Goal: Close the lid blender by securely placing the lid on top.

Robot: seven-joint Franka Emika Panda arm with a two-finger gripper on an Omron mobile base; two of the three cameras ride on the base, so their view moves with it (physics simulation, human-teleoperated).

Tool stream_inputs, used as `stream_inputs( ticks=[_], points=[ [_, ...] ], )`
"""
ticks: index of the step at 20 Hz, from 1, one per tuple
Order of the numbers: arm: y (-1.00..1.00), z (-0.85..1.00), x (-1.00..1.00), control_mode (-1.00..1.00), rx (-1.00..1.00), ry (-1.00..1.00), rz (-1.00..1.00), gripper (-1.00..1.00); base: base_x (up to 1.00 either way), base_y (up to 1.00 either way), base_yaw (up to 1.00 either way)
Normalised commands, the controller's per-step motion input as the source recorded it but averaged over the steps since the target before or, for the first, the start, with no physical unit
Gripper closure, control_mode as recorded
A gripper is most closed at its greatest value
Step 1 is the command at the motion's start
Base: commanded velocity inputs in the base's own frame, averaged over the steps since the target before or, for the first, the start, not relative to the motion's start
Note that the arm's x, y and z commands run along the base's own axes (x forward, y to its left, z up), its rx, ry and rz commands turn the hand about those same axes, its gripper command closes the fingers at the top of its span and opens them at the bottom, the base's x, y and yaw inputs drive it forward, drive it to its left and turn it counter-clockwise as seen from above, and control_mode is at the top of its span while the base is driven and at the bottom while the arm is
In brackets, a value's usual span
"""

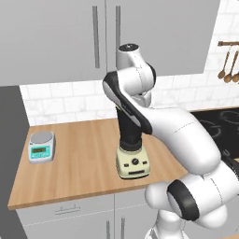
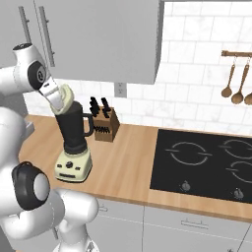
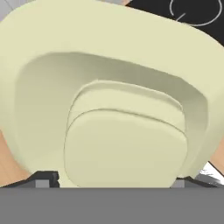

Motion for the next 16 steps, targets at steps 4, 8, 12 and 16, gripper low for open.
stream_inputs(
  ticks=[4,8,12,16],
  points=[
    [0.0,0.0,0.49,-1.0,0.02,0.0,0.0,-1.0,0.0,0.0,0.0],
    [-0.03,-0.01,0.12,-1.0,0.02,-0.01,0.0,-1.0,0.0,0.0,0.0],
    [-0.01,-0.16,-0.26,-1.0,0.01,-0.02,0.0,-1.0,0.0,0.0,0.0],
    [-0.01,-0.32,-0.41,-1.0,0.0,-0.01,0.0,-1.0,0.0,0.0,0.0]
  ],
)
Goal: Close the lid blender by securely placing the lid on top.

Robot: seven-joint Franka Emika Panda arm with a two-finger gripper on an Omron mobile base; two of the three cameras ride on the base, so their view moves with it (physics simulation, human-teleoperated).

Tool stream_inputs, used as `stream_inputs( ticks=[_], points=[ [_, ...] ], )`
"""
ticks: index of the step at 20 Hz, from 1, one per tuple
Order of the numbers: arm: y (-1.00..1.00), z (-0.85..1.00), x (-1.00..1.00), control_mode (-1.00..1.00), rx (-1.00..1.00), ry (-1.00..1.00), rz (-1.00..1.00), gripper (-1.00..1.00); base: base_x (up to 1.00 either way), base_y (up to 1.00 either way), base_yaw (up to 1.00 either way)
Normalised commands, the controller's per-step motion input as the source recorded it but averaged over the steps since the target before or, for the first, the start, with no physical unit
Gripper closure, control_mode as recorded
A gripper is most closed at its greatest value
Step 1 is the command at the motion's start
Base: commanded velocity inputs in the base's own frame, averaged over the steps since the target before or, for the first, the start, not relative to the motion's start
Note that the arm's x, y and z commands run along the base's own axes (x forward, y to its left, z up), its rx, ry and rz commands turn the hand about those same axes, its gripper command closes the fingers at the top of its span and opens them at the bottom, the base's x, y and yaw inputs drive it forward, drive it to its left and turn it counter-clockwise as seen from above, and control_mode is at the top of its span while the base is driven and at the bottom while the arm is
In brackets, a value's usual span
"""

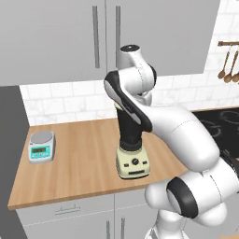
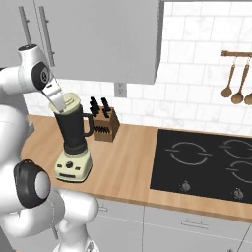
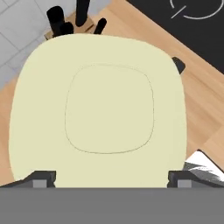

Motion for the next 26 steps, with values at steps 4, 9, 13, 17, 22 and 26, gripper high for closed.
stream_inputs(
  ticks=[4,9,13,17,22,26],
  points=[
    [-0.11,-0.2,-0.08,-1.0,0.01,0.0,0.0,-1.0,0.0,0.0,0.0],
    [-0.05,0.06,0.33,-1.0,0.01,0.0,0.0,-1.0,0.0,0.0,0.0],
    [0.0,0.17,0.03,-1.0,0.0,-0.03,0.0,-1.0,0.0,0.0,0.0],
    [0.0,0.34,-0.02,-1.0,0.0,-0.03,0.0,-1.0,0.0,0.0,0.0],
    [-0.05,0.08,-0.11,-1.0,0.0,-0.01,0.0,-1.0,0.0,0.0,0.0],
    [-0.21,0.0,-0.31,-1.0,0.05,-0.02,0.0,-1.0,0.0,0.0,0.0]
  ],
)
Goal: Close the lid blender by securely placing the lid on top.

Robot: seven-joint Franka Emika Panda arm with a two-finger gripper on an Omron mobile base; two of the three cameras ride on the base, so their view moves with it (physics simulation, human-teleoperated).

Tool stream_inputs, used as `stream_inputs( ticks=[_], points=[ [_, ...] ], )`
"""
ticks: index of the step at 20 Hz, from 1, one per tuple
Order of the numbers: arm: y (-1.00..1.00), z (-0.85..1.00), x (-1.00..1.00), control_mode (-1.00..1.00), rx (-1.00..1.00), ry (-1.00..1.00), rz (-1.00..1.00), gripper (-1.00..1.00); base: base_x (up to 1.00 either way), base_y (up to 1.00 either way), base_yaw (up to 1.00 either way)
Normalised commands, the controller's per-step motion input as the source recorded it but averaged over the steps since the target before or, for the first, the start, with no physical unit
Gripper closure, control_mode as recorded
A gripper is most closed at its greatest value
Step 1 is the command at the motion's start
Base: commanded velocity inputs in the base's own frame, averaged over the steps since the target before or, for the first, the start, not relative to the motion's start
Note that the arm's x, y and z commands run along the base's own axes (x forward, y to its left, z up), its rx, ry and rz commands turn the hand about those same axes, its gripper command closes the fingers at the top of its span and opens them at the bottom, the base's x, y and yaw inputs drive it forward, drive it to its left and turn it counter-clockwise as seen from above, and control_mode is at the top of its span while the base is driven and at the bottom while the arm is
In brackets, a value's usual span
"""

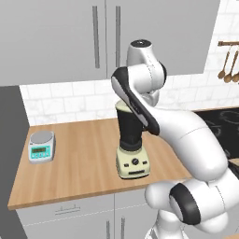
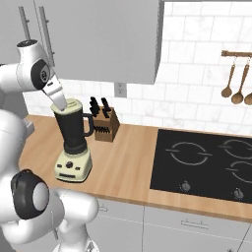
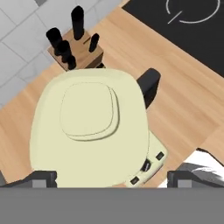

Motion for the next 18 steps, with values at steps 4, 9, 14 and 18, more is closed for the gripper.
stream_inputs(
  ticks=[4,9,14,18],
  points=[
    [-0.17,0.0,-0.35,-1.0,0.05,-0.03,0.0,-1.0,0.0,0.0,0.0],
    [-0.07,0.18,-0.48,-1.0,0.03,-0.1,0.0,-1.0,0.0,0.0,0.0],
    [0.0,0.34,-0.49,-1.0,0.0,-0.13,0.0,-1.0,0.0,0.0,0.0],
    [0.0,0.09,-0.21,-1.0,0.0,-0.2,0.0,-1.0,0.0,0.0,0.0]
  ],
)
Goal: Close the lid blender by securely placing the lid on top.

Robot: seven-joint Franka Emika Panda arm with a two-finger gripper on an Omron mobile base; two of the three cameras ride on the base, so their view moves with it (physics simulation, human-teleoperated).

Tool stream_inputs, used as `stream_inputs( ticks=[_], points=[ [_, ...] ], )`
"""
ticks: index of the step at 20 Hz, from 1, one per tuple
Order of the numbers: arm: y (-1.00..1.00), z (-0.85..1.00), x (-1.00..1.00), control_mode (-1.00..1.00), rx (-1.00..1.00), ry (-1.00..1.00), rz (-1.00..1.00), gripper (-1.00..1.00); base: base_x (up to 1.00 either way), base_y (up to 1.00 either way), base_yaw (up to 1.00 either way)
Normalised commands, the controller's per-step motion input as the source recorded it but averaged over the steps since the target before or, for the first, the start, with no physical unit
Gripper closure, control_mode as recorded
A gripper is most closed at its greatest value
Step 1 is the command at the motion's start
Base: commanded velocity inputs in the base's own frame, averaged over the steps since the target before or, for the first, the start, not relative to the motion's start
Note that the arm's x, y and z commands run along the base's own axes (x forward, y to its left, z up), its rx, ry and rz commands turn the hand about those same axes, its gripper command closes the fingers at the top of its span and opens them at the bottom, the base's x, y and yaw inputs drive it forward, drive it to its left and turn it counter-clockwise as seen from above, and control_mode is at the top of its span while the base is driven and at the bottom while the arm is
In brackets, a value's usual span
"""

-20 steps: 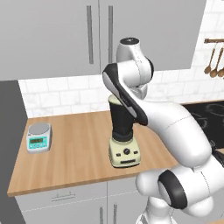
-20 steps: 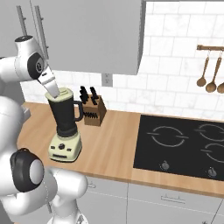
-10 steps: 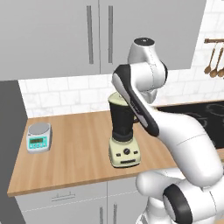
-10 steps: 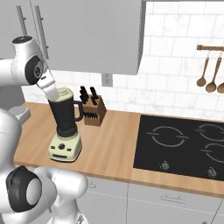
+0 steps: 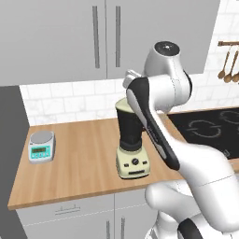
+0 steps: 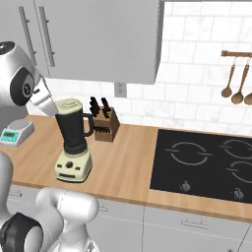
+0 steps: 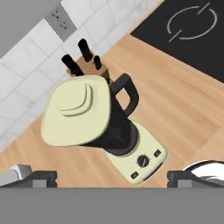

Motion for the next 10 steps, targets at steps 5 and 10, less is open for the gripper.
stream_inputs(
  ticks=[5,10],
  points=[
    [-0.01,0.0,-0.04,-1.0,0.0,-0.24,0.03,-1.0,0.0,0.0,0.0],
    [-0.01,0.0,0.0,-1.0,0.0,-0.11,0.01,-1.0,0.0,0.0,0.0]
  ],
)
